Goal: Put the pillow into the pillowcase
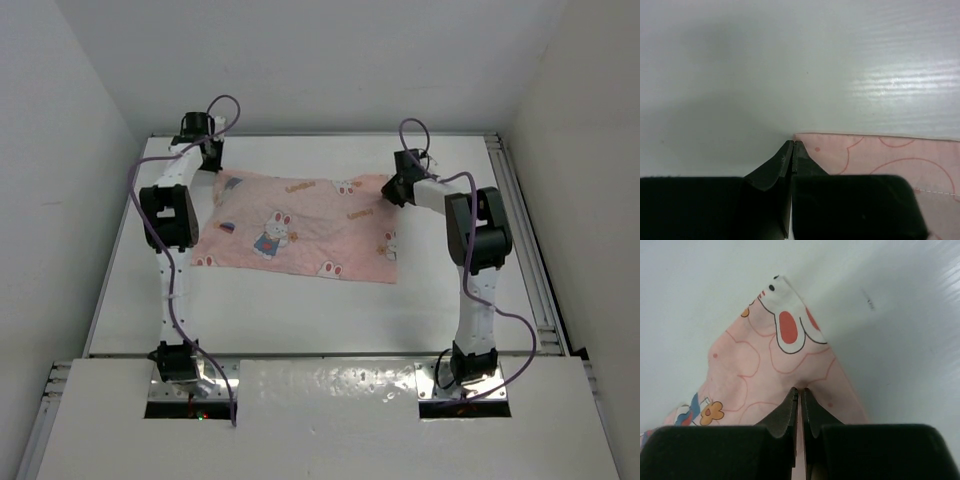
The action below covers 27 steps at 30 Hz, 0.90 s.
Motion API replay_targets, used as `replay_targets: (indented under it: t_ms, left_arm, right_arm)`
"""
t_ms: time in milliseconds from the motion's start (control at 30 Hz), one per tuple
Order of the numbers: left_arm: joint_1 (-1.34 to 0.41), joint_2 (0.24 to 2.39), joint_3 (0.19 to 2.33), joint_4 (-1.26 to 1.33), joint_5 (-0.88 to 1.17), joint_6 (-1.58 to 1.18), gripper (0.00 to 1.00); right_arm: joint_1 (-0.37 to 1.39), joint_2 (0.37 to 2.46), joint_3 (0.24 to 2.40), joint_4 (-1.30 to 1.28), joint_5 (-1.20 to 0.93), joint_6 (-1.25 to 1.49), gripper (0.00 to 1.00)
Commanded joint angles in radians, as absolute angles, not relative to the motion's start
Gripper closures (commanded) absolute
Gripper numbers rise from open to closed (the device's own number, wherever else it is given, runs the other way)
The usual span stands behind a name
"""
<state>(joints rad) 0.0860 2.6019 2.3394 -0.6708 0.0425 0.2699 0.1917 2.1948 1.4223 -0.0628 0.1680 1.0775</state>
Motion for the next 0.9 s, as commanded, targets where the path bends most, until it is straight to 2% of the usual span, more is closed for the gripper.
replay_targets:
  t_ms: [0, 67, 100, 167, 200, 267, 300, 333, 367, 400, 467, 533, 567, 667, 867]
  left_arm:
    - [0.092, 2.605, 2.307, -0.508, -0.025, 0.233, 1.00]
    - [0.092, 2.583, 2.301, -0.503, 0.020, 0.229, 0.97]
    - [0.094, 2.573, 2.295, -0.503, 0.032, 0.215, 0.84]
    - [0.092, 2.530, 2.263, -0.499, 0.055, 0.201, 0.72]
    - [0.091, 2.508, 2.249, -0.499, 0.057, 0.190, 0.62]
    - [0.095, 2.450, 2.223, -0.500, 0.054, 0.176, 0.52]
    - [0.098, 2.429, 2.218, -0.503, 0.054, 0.158, 0.42]
    - [0.109, 2.386, 2.215, -0.509, 0.054, 0.150, 0.39]
    - [0.115, 2.363, 2.214, -0.524, 0.057, 0.140, 0.37]
    - [0.123, 2.340, 2.214, -0.534, 0.061, 0.127, 0.33]
    - [0.147, 2.264, 2.204, -0.564, 0.066, 0.123, 0.31]
    - [0.176, 2.174, 2.184, -0.587, 0.077, 0.130, 0.27]
    - [0.187, 2.145, 2.148, -0.606, 0.075, 0.149, 0.25]
    - [0.212, 2.016, 2.073, -0.655, 0.061, 0.213, 0.18]
    - [0.221, 1.732, 1.653, -0.598, 0.028, 0.270, 0.14]
  right_arm:
    - [0.176, 2.221, 1.434, -0.133, 0.245, 1.042, 0.94]
    - [0.173, 2.206, 1.431, -0.118, 0.217, 0.993, 0.93]
    - [0.170, 2.200, 1.430, -0.109, 0.203, 0.968, 0.91]
    - [0.167, 2.175, 1.445, -0.104, 0.177, 0.889, 0.86]
    - [0.167, 2.162, 1.451, -0.107, 0.160, 0.864, 0.83]
    - [0.161, 2.111, 1.469, -0.132, 0.150, 0.772, 0.74]
    - [0.161, 2.086, 1.471, -0.143, 0.156, 0.741, 0.70]
    - [0.161, 2.032, 1.470, -0.162, 0.160, 0.683, 0.65]
    - [0.161, 2.002, 1.465, -0.172, 0.163, 0.652, 0.58]
    - [0.163, 1.971, 1.447, -0.182, 0.167, 0.626, 0.42]
    - [0.166, 1.871, 1.398, -0.221, 0.164, 0.557, 0.28]
    - [0.164, 1.809, 1.358, -0.265, 0.167, 0.514, 0.07]
    - [0.163, 1.748, 1.321, -0.319, 0.170, 0.502, 0.02]
    - [0.158, 1.643, 1.225, -0.417, 0.199, 0.462, 0.01]
    - [0.114, 1.379, 1.051, -0.546, 0.267, 0.457, 0.01]
